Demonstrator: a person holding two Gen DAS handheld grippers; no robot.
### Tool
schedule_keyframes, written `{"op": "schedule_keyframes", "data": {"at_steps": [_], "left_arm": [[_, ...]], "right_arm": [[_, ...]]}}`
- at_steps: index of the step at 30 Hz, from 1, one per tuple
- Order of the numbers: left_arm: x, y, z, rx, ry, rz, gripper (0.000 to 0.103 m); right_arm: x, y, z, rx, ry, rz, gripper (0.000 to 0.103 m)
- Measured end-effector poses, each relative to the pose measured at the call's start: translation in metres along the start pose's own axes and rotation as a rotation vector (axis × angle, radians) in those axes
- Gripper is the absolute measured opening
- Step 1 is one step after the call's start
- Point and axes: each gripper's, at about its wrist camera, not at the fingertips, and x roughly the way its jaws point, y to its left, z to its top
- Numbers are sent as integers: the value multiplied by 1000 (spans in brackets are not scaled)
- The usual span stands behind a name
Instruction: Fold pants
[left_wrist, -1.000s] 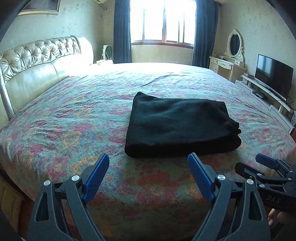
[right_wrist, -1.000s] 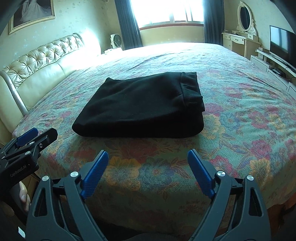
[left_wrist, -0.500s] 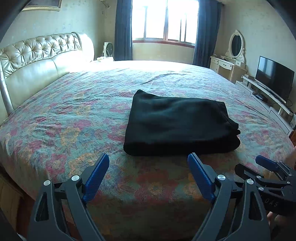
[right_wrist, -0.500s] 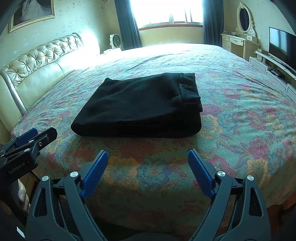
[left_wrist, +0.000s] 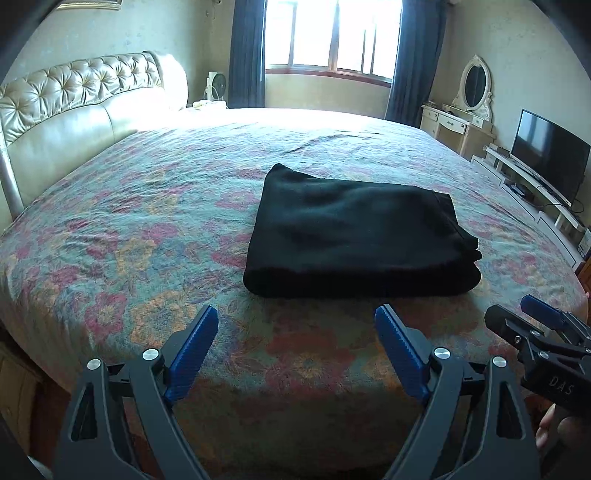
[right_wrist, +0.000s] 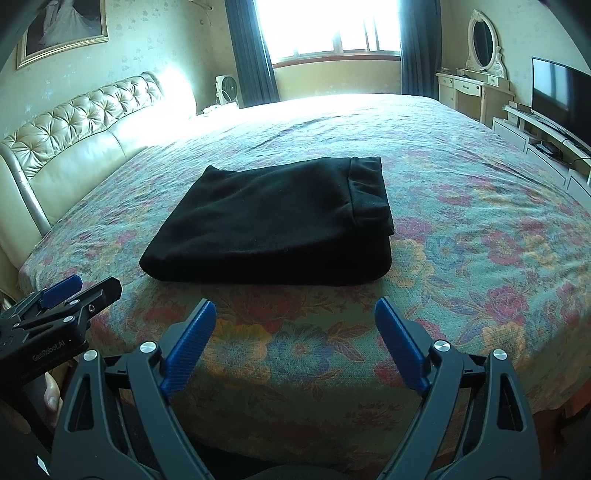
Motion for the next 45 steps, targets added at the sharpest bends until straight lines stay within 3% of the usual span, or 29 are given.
{"op": "schedule_keyframes", "data": {"at_steps": [17, 28, 33, 39, 43, 45], "left_arm": [[-1, 3, 1, -10, -17, 26, 89], [0, 2, 0, 12, -27, 76, 89], [2, -3, -1, 45, -23, 133, 89], [4, -4, -3, 29, 13, 71, 89], [0, -4, 1, 19, 21, -15, 89], [-4, -9, 3, 58, -8, 4, 89]], "right_arm": [[2, -5, -1, 15, 13, -1, 88], [7, -5, -5, 19, 28, 6, 88], [9, -4, -6, 21, 35, 8, 88], [12, -5, -9, 27, 43, 9, 88], [13, -5, -10, 29, 48, 7, 88], [14, -5, -11, 28, 52, 8, 88]]}}
